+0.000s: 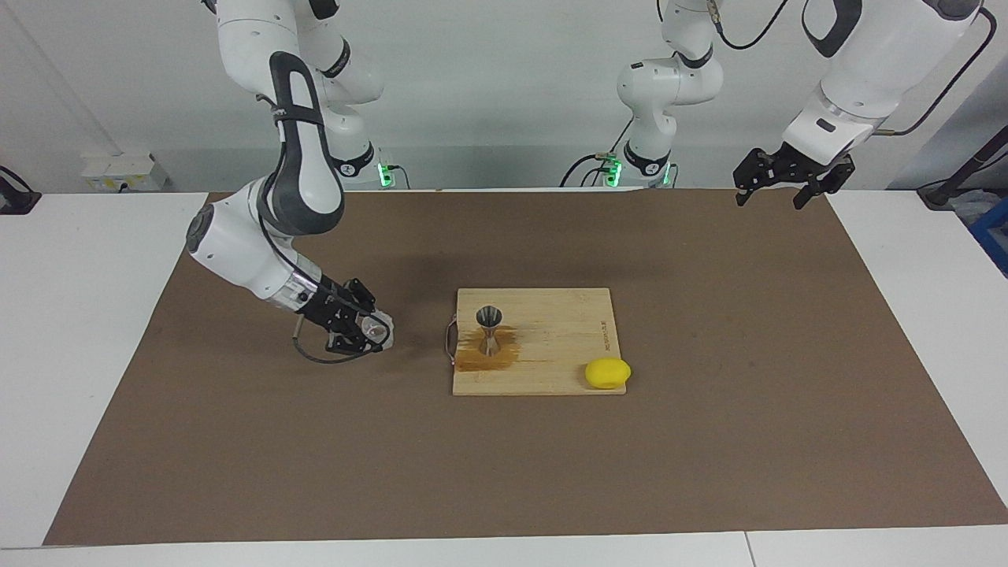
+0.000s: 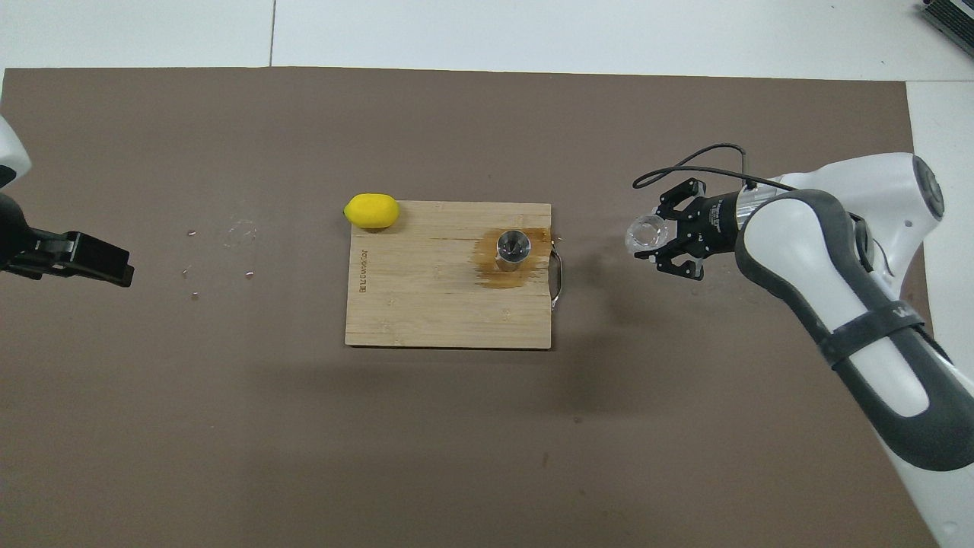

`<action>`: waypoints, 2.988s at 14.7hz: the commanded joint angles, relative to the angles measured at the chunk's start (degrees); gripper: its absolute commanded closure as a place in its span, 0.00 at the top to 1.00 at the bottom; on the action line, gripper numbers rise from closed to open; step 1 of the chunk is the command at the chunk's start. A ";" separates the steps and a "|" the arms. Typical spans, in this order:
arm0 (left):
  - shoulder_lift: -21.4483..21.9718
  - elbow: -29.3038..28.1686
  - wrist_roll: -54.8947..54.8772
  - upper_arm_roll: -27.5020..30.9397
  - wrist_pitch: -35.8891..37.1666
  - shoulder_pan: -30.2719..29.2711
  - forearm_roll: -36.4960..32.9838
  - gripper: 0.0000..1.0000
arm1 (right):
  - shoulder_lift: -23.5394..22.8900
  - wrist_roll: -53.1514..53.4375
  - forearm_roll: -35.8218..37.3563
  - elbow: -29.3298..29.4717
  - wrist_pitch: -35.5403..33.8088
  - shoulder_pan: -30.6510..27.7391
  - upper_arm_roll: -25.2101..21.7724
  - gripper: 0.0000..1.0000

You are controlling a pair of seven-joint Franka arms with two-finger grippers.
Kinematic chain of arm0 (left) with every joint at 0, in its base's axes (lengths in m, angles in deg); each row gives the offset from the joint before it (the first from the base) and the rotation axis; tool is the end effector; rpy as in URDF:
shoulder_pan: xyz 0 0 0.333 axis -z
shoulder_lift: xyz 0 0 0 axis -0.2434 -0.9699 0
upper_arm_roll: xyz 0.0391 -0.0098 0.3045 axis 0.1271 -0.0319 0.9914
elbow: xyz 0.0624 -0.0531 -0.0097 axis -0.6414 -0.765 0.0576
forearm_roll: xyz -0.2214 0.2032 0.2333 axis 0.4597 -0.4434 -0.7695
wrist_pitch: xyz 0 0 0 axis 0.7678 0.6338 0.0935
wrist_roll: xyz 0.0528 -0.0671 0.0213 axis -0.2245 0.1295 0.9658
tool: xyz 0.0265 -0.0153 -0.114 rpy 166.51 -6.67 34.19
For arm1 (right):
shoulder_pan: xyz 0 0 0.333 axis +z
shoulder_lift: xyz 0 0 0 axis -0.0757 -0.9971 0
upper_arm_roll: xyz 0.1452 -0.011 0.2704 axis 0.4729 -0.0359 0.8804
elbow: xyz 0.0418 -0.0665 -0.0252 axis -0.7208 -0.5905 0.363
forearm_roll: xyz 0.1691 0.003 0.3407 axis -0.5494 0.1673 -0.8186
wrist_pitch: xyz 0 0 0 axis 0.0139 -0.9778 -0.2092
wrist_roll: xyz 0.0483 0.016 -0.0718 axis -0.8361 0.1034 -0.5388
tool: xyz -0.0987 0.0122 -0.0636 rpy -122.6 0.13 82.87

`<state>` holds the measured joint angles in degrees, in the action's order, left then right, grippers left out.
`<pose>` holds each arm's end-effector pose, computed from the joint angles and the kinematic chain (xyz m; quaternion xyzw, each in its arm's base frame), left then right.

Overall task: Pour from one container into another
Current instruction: 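Lift the glass cup with the right gripper and carry it over the metal cup, then tilt the glass cup with the right gripper to pour into the metal cup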

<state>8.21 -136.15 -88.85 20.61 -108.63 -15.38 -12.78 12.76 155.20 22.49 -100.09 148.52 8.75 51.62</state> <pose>0.5230 -0.0404 0.6030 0.9959 -0.0745 -0.0509 0.0066 0.6005 0.0916 0.3514 -0.6430 0.7164 0.1843 0.1982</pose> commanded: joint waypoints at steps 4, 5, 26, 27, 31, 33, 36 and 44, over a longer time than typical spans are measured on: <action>1.08 -0.03 -0.24 0.11 -0.91 -0.20 -0.47 1.00 | -2.82 13.67 9.58 7.45 0.74 6.12 0.01 0.07; 1.17 -0.28 -0.15 0.20 -1.17 -0.20 -0.47 1.00 | -3.26 15.43 10.64 8.59 0.74 7.01 0.01 0.07; 2.57 -3.01 -0.86 2.57 -1.79 1.29 -0.64 1.00 | -5.37 22.31 33.14 16.43 -4.62 17.65 0.09 0.07; 2.57 -3.01 -0.77 2.57 -1.79 1.29 -0.64 1.00 | -5.46 22.22 34.20 16.43 -4.53 17.65 0.09 0.07; 2.57 -2.92 -0.33 2.57 -1.52 1.73 -0.55 1.00 | -5.72 22.22 37.80 16.86 -4.45 18.96 0.36 0.07; 2.57 -2.93 -0.33 2.57 -1.70 1.65 -0.56 1.00 | -5.90 22.22 38.25 17.30 -4.45 19.23 0.36 0.07; 2.57 -3.01 -0.33 2.57 -1.70 1.65 -0.55 1.00 | -5.98 22.13 41.23 17.30 -4.27 20.02 0.53 0.07; 2.57 -2.93 -0.33 2.57 -1.70 1.65 -0.55 1.00 | -5.81 21.61 48.27 17.30 -4.53 21.69 0.89 0.07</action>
<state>8.93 -136.85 -88.89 23.05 -109.29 -13.86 -12.78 7.83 175.90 68.57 -84.51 145.08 30.49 51.97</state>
